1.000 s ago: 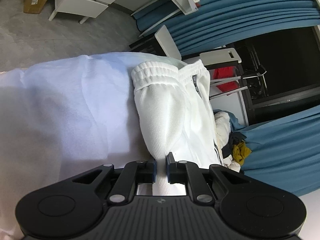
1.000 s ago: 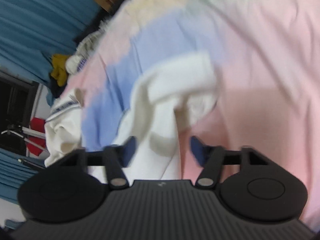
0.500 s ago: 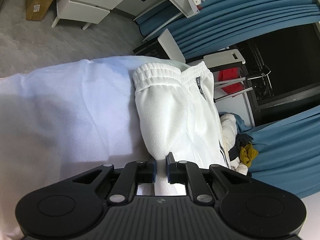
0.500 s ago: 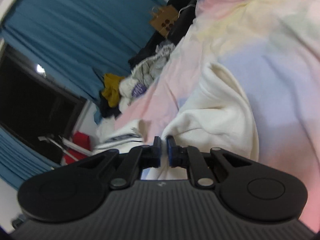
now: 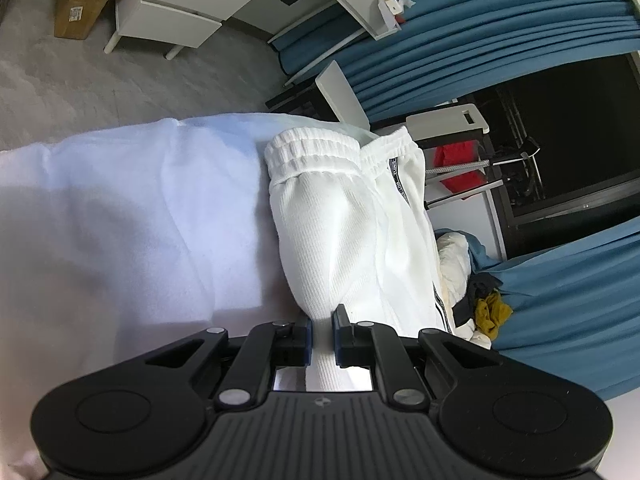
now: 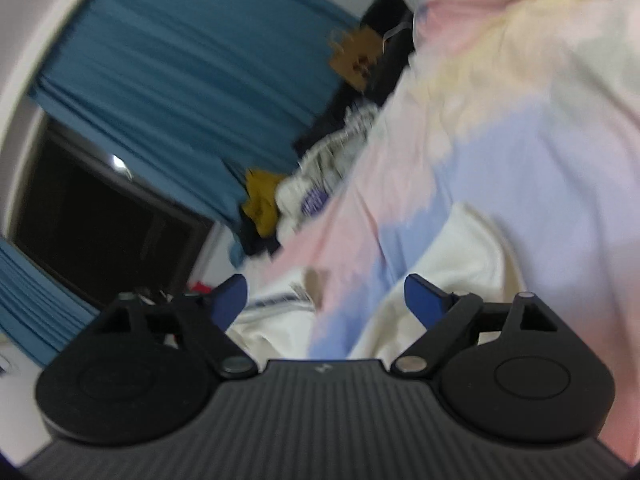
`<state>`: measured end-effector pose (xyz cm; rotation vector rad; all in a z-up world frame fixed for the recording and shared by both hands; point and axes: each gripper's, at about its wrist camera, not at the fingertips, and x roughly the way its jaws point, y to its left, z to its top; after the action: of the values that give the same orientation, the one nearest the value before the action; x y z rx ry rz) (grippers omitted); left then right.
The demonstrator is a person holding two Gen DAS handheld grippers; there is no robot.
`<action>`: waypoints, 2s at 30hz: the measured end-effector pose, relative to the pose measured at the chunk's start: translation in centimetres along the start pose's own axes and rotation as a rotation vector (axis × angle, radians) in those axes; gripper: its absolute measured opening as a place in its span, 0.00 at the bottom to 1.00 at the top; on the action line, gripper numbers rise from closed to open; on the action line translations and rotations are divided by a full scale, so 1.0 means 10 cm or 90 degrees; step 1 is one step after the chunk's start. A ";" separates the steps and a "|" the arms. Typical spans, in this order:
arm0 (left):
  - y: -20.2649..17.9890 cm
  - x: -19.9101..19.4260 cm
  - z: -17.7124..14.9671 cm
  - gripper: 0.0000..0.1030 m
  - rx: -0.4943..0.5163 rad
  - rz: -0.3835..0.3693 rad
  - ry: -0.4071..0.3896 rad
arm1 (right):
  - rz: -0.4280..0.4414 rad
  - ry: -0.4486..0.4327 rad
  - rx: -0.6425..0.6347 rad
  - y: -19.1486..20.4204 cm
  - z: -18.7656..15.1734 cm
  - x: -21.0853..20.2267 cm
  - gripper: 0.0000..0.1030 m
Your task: Fold clothes
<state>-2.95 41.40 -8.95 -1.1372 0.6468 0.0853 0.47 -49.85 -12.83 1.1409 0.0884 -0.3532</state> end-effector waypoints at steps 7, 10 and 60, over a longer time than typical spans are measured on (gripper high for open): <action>0.04 0.01 0.03 0.11 -0.018 -0.006 0.006 | -0.100 0.120 0.109 -0.28 -0.16 -0.25 0.61; 0.03 0.02 0.03 0.11 -0.024 0.000 0.003 | -0.116 0.169 0.157 -0.42 -0.27 -0.07 0.52; 0.10 -0.10 0.06 0.10 -0.045 0.040 -0.025 | -0.291 0.006 -0.108 -0.46 0.45 -0.97 0.68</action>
<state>-3.90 42.59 -9.09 -1.1807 0.6497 0.1854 -10.61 -53.41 -12.56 0.9481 0.3842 -0.7316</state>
